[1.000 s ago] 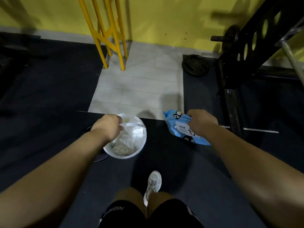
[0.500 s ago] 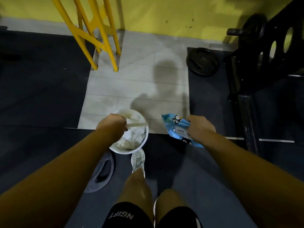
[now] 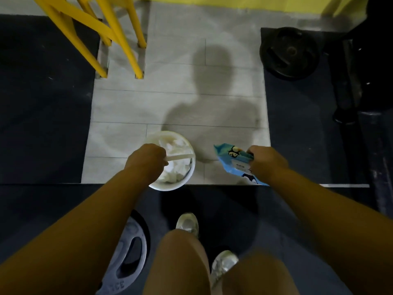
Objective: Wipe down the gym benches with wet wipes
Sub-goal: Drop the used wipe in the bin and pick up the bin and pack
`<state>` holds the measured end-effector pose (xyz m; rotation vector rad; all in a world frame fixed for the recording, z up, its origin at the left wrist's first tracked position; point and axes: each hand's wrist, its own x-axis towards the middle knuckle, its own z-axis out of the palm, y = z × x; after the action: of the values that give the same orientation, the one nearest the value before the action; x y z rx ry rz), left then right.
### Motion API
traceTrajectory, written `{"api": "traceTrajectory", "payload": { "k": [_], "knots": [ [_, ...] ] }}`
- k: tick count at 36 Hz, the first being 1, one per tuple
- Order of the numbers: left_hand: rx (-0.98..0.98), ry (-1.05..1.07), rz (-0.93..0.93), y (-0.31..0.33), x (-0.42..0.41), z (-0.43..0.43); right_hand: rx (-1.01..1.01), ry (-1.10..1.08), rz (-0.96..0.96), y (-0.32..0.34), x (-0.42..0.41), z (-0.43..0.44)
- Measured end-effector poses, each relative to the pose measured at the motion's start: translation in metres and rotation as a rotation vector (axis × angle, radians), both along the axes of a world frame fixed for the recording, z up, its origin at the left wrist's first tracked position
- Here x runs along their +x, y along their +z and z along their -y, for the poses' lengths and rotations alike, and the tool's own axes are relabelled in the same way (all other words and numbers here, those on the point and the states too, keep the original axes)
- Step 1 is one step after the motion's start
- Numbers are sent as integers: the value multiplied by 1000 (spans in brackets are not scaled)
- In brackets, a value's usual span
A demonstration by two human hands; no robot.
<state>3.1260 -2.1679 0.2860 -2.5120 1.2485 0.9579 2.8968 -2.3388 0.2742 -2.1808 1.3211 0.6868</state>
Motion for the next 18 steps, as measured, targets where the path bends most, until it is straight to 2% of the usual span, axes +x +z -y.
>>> {"api": "traceTrajectory", "payload": {
  "k": [8,18],
  "knots": [
    [-45,10,53,-110,12,16,-17,84,-63,-111,22,16],
    [-31,-68,80,-188,15,33,89,104,4,-204,25,32]
  ]
}}
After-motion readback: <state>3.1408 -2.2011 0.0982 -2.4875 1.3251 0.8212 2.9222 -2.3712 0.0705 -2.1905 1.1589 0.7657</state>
